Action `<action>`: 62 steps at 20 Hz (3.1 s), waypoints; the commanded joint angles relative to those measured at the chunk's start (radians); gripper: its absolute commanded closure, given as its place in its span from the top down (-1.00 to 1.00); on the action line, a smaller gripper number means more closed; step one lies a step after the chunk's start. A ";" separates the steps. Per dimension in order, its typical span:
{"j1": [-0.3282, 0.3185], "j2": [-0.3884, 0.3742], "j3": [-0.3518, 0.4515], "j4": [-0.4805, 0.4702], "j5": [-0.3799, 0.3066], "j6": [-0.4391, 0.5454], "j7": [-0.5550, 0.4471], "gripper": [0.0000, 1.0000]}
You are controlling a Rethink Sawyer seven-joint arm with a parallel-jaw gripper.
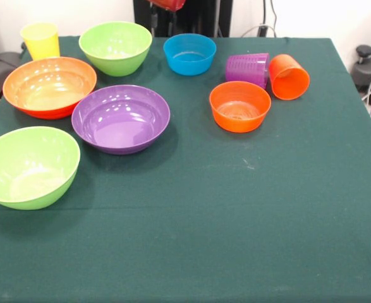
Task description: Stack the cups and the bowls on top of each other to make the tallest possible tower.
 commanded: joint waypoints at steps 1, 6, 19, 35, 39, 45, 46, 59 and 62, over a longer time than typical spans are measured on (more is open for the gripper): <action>0.000 -0.029 0.092 -0.023 -0.032 0.104 0.195 1.00; -0.082 -0.086 0.179 0.007 -0.115 0.174 0.201 1.00; -0.315 -0.147 0.461 0.058 -0.072 0.421 0.020 1.00; -0.299 -0.139 0.572 0.033 -0.011 0.558 0.009 1.00; -0.326 -0.211 0.593 0.064 0.016 0.600 -0.025 1.00; -0.367 -0.253 0.637 0.071 0.044 0.652 -0.064 1.00; -0.379 -0.252 0.646 0.066 0.047 0.662 -0.074 1.00; -0.450 -0.334 0.719 0.106 0.062 0.733 -0.100 1.00; -0.466 -0.356 0.738 0.114 0.071 0.748 -0.114 1.00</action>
